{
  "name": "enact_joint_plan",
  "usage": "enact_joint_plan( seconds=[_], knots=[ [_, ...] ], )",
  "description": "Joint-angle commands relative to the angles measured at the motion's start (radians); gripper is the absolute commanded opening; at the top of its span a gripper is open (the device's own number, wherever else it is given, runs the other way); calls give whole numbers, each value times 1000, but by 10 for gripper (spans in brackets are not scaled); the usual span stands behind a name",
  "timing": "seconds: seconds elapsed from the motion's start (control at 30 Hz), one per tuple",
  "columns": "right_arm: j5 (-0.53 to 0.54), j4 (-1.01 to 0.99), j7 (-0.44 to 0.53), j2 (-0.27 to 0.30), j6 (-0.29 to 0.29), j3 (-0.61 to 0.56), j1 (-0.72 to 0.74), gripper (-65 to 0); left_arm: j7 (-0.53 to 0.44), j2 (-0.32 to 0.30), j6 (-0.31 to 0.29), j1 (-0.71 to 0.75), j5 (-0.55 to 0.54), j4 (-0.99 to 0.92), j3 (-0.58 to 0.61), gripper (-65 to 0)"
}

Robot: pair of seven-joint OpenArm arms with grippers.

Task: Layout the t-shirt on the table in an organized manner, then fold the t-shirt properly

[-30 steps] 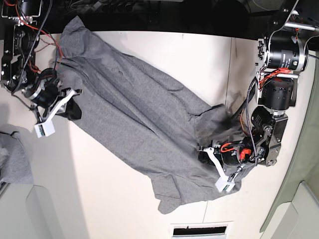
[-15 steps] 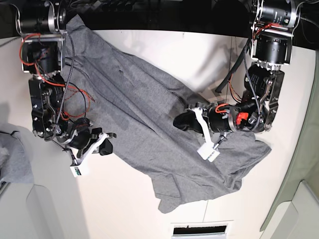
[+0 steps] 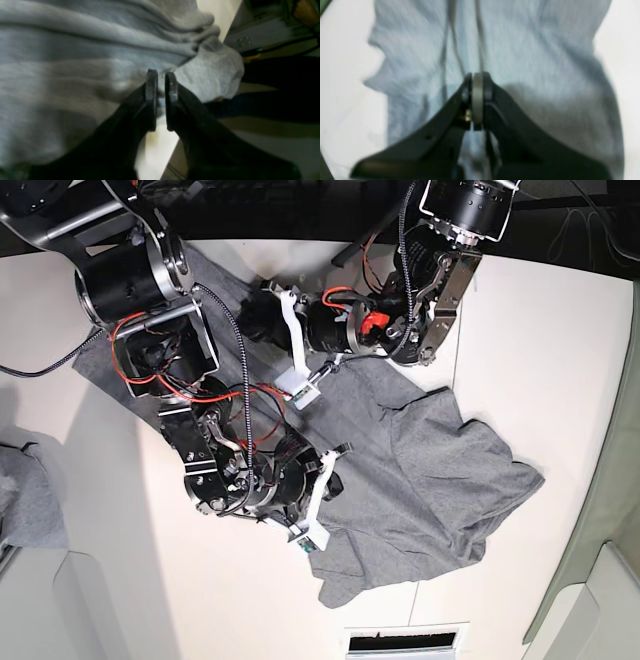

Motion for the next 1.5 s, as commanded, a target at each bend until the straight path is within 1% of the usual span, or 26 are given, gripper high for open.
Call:
enact_joint_plan(
  seconds=[0.0, 0.13, 0.2, 0.27, 0.33, 0.4, 0.5, 0.53, 0.63, 0.73, 0.8, 0.87, 0.93, 1.0, 1.07, 1.17, 1.27, 1.3, 1.37, 1.43, 1.47],
  knots=[
    [5, -6, 20, -2, 3, 1, 30, -650, -21, 0, -12, 0, -12, 13, 5, -588],
    [-4, -73, 27, 37, 4, 1, 29, -650, -31, 0, -12, 26, -2, -9, 5, -588],
    [-3, -97, 31, 71, 4, 1, 29, -650, -32, 0, -12, 25, 44, -22, 5, -588],
    [-3, -110, 31, 108, 4, 1, 26, -650, -33, -5, 14, 22, 96, -32, 0, -588],
    [1, -110, 31, 146, 4, 1, 13, -650, -39, -18, 23, 23, 125, -32, -9, -588],
    [29, -110, 30, 181, 9, 1, -3, -650, -43, -39, 40, 16, 142, -32, -22, -588],
    [103, -101, 17, 225, 30, 1, -40, -650, -46, -80, 75, -6, 174, -32, -51, -588],
    [124, -93, 9, 237, 40, 2, -57, -650, -45, -96, 76, -14, 177, -33, -65, -588],
    [175, -41, -23, 274, 42, 2, -123, -650, -45, -143, 76, -47, 178, -39, -103, -588],
    [224, 62, -30, 310, 42, 2, -212, -650, -46, -185, 76, -86, 177, -64, -127, -588],
    [237, 149, -35, 324, 41, 4, -277, -650, -46, -212, 76, -116, 177, -102, -130, -588],
    [246, 236, -49, 327, 40, 9, -341, -650, -60, -237, 76, -148, 177, -152, -130, -588],
    [281, 315, -68, 324, 40, 10, -404, -650, -86, -254, 76, -180, 177, -209, -130, -588],
    [304, 382, -85, 320, 41, 9, -460, -650, -106, -260, 76, -218, 181, -268, -130, -588],
    [306, 438, -86, 312, 41, 10, -507, -650, -107, -259, 76, -265, 192, -323, -129, -588],
    [303, 506, -85, 300, 40, 11, -547, -650, -112, -261, 76, -339, 216, -388, -129, -588],
    [304, 557, -81, 281, 37, 45, -547, -650, -86, -284, 71, -382, 210, -396, -129, -588],
    [303, 573, -76, 270, 35, 71, -545, -650, -57, -293, 51, -392, 188, -396, -129, -588],
    [303, 599, -68, 245, 29, 133, -533, -650, 31, -313, -12, -408, 106, -394, -129, -587],
    [299, 596, -66, 223, 28, 191, -494, -650, 111, -336, -12, -415, -9, -393, -129, -587],
    [291, 589, -58, 214, 28, 213, -468, -650, 135, -349, -12, -415, -66, -387, -129, -587]
  ],
)
